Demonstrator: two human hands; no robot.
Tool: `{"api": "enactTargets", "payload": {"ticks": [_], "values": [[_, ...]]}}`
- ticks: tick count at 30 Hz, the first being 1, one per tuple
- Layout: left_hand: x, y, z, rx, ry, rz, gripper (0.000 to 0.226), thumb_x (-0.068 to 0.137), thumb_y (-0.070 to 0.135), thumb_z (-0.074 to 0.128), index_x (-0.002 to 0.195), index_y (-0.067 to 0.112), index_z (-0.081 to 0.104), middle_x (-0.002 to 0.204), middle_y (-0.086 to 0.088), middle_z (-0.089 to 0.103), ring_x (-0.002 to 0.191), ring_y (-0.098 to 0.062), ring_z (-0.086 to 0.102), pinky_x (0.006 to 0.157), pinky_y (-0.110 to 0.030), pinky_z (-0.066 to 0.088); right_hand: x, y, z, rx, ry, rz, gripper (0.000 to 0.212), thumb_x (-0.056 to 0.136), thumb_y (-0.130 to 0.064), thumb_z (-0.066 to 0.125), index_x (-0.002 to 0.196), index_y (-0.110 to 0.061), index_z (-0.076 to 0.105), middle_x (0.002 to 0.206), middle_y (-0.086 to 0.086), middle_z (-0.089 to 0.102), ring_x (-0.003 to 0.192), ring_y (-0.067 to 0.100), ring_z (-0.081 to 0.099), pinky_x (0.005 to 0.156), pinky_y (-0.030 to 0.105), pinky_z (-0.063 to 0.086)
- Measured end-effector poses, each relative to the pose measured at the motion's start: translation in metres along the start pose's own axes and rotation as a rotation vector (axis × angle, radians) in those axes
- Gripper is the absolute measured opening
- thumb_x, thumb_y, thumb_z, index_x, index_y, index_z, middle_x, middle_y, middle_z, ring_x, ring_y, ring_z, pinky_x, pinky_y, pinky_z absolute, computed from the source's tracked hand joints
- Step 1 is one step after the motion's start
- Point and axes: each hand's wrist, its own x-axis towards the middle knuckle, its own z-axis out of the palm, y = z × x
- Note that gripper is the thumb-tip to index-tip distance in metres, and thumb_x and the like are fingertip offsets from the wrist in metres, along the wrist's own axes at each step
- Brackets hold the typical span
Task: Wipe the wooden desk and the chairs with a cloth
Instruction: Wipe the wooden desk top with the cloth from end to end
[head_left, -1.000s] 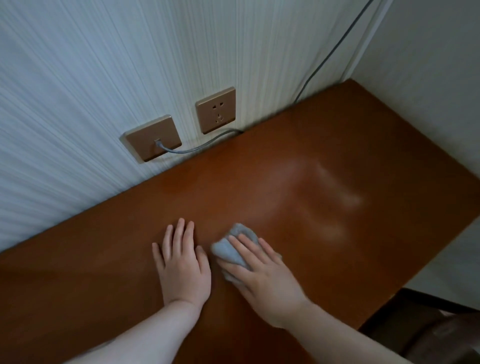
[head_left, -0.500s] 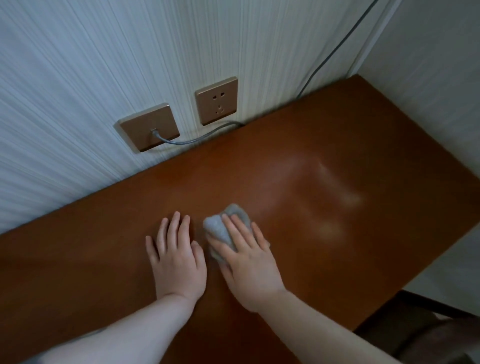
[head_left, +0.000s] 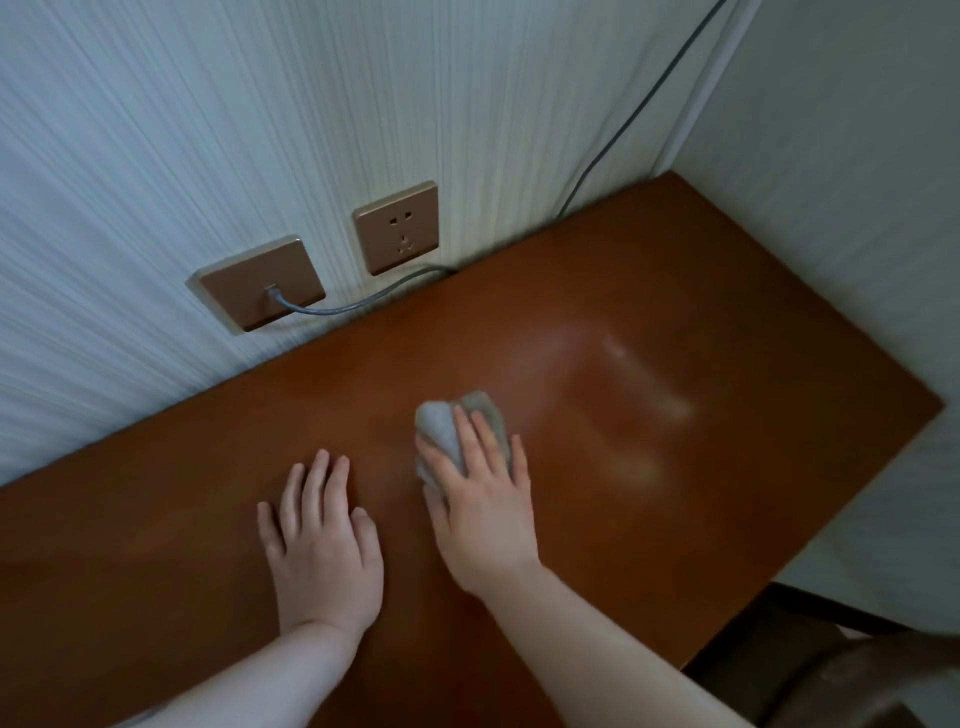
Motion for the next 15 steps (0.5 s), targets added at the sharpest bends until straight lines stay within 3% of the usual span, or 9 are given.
{"api": "enactTargets", "payload": {"ticks": [3,6,9,12,13,15], "values": [[0.000,-0.001,0.000,0.009,-0.005,0.002,0.058,0.090,0.034,0.026,0.141,0.016,0.047,0.151,-0.002,0.039,0.144,-0.023,0.023,0.117,-0.054,0.014,-0.054,0.034,-0.007,-0.035,-0.152,-0.294,0.044,0.100,-0.042,0.039,0.143,-0.044,0.037,0.161,-0.004,0.021,0.149,0.014,0.008,0.118,0.051,0.014],[0.000,0.000,-0.001,0.015,-0.016,0.003,0.059,0.091,0.036,0.022,0.142,0.017,0.045,0.152,-0.001,0.037,0.145,-0.023,0.022,0.118,-0.054,0.012,-0.052,0.071,-0.025,-0.106,-0.237,-0.367,0.047,0.100,-0.044,0.036,0.146,-0.048,0.029,0.162,-0.007,0.013,0.149,0.010,-0.002,0.118,0.045,0.002],[-0.001,-0.001,-0.001,0.023,-0.031,0.012,0.058,0.092,0.036,0.022,0.144,0.018,0.042,0.153,-0.001,0.035,0.145,-0.021,0.019,0.118,-0.052,0.009,0.004,0.062,-0.030,-0.077,-0.215,-0.195,0.048,0.102,-0.045,0.025,0.149,-0.048,0.018,0.163,-0.007,0.000,0.147,0.009,-0.014,0.119,0.040,-0.012],[-0.001,0.000,-0.001,0.000,-0.020,0.002,0.059,0.092,0.036,0.021,0.145,0.018,0.041,0.154,0.001,0.033,0.146,-0.019,0.017,0.119,-0.050,0.006,0.047,0.026,-0.021,-0.060,-0.146,0.064,0.051,0.103,-0.044,0.025,0.152,-0.042,0.012,0.163,0.000,-0.007,0.148,0.017,-0.017,0.119,0.046,-0.009],[-0.001,0.000,-0.001,-0.002,-0.013,-0.003,0.059,0.092,0.036,0.021,0.144,0.018,0.041,0.154,0.001,0.033,0.146,-0.019,0.017,0.119,-0.050,0.006,0.049,0.013,-0.016,-0.051,-0.145,0.103,0.052,0.103,-0.044,0.024,0.153,-0.040,0.010,0.163,0.002,-0.010,0.147,0.019,-0.019,0.119,0.048,-0.009],[0.000,-0.001,0.000,-0.010,0.001,0.006,0.059,0.091,0.035,0.023,0.142,0.017,0.044,0.152,-0.001,0.037,0.144,-0.021,0.022,0.118,-0.052,0.011,0.027,-0.008,-0.007,-0.050,-0.150,-0.001,0.052,0.102,-0.043,0.021,0.154,-0.037,0.015,0.163,0.004,-0.008,0.148,0.021,-0.016,0.119,0.051,-0.004]]}}
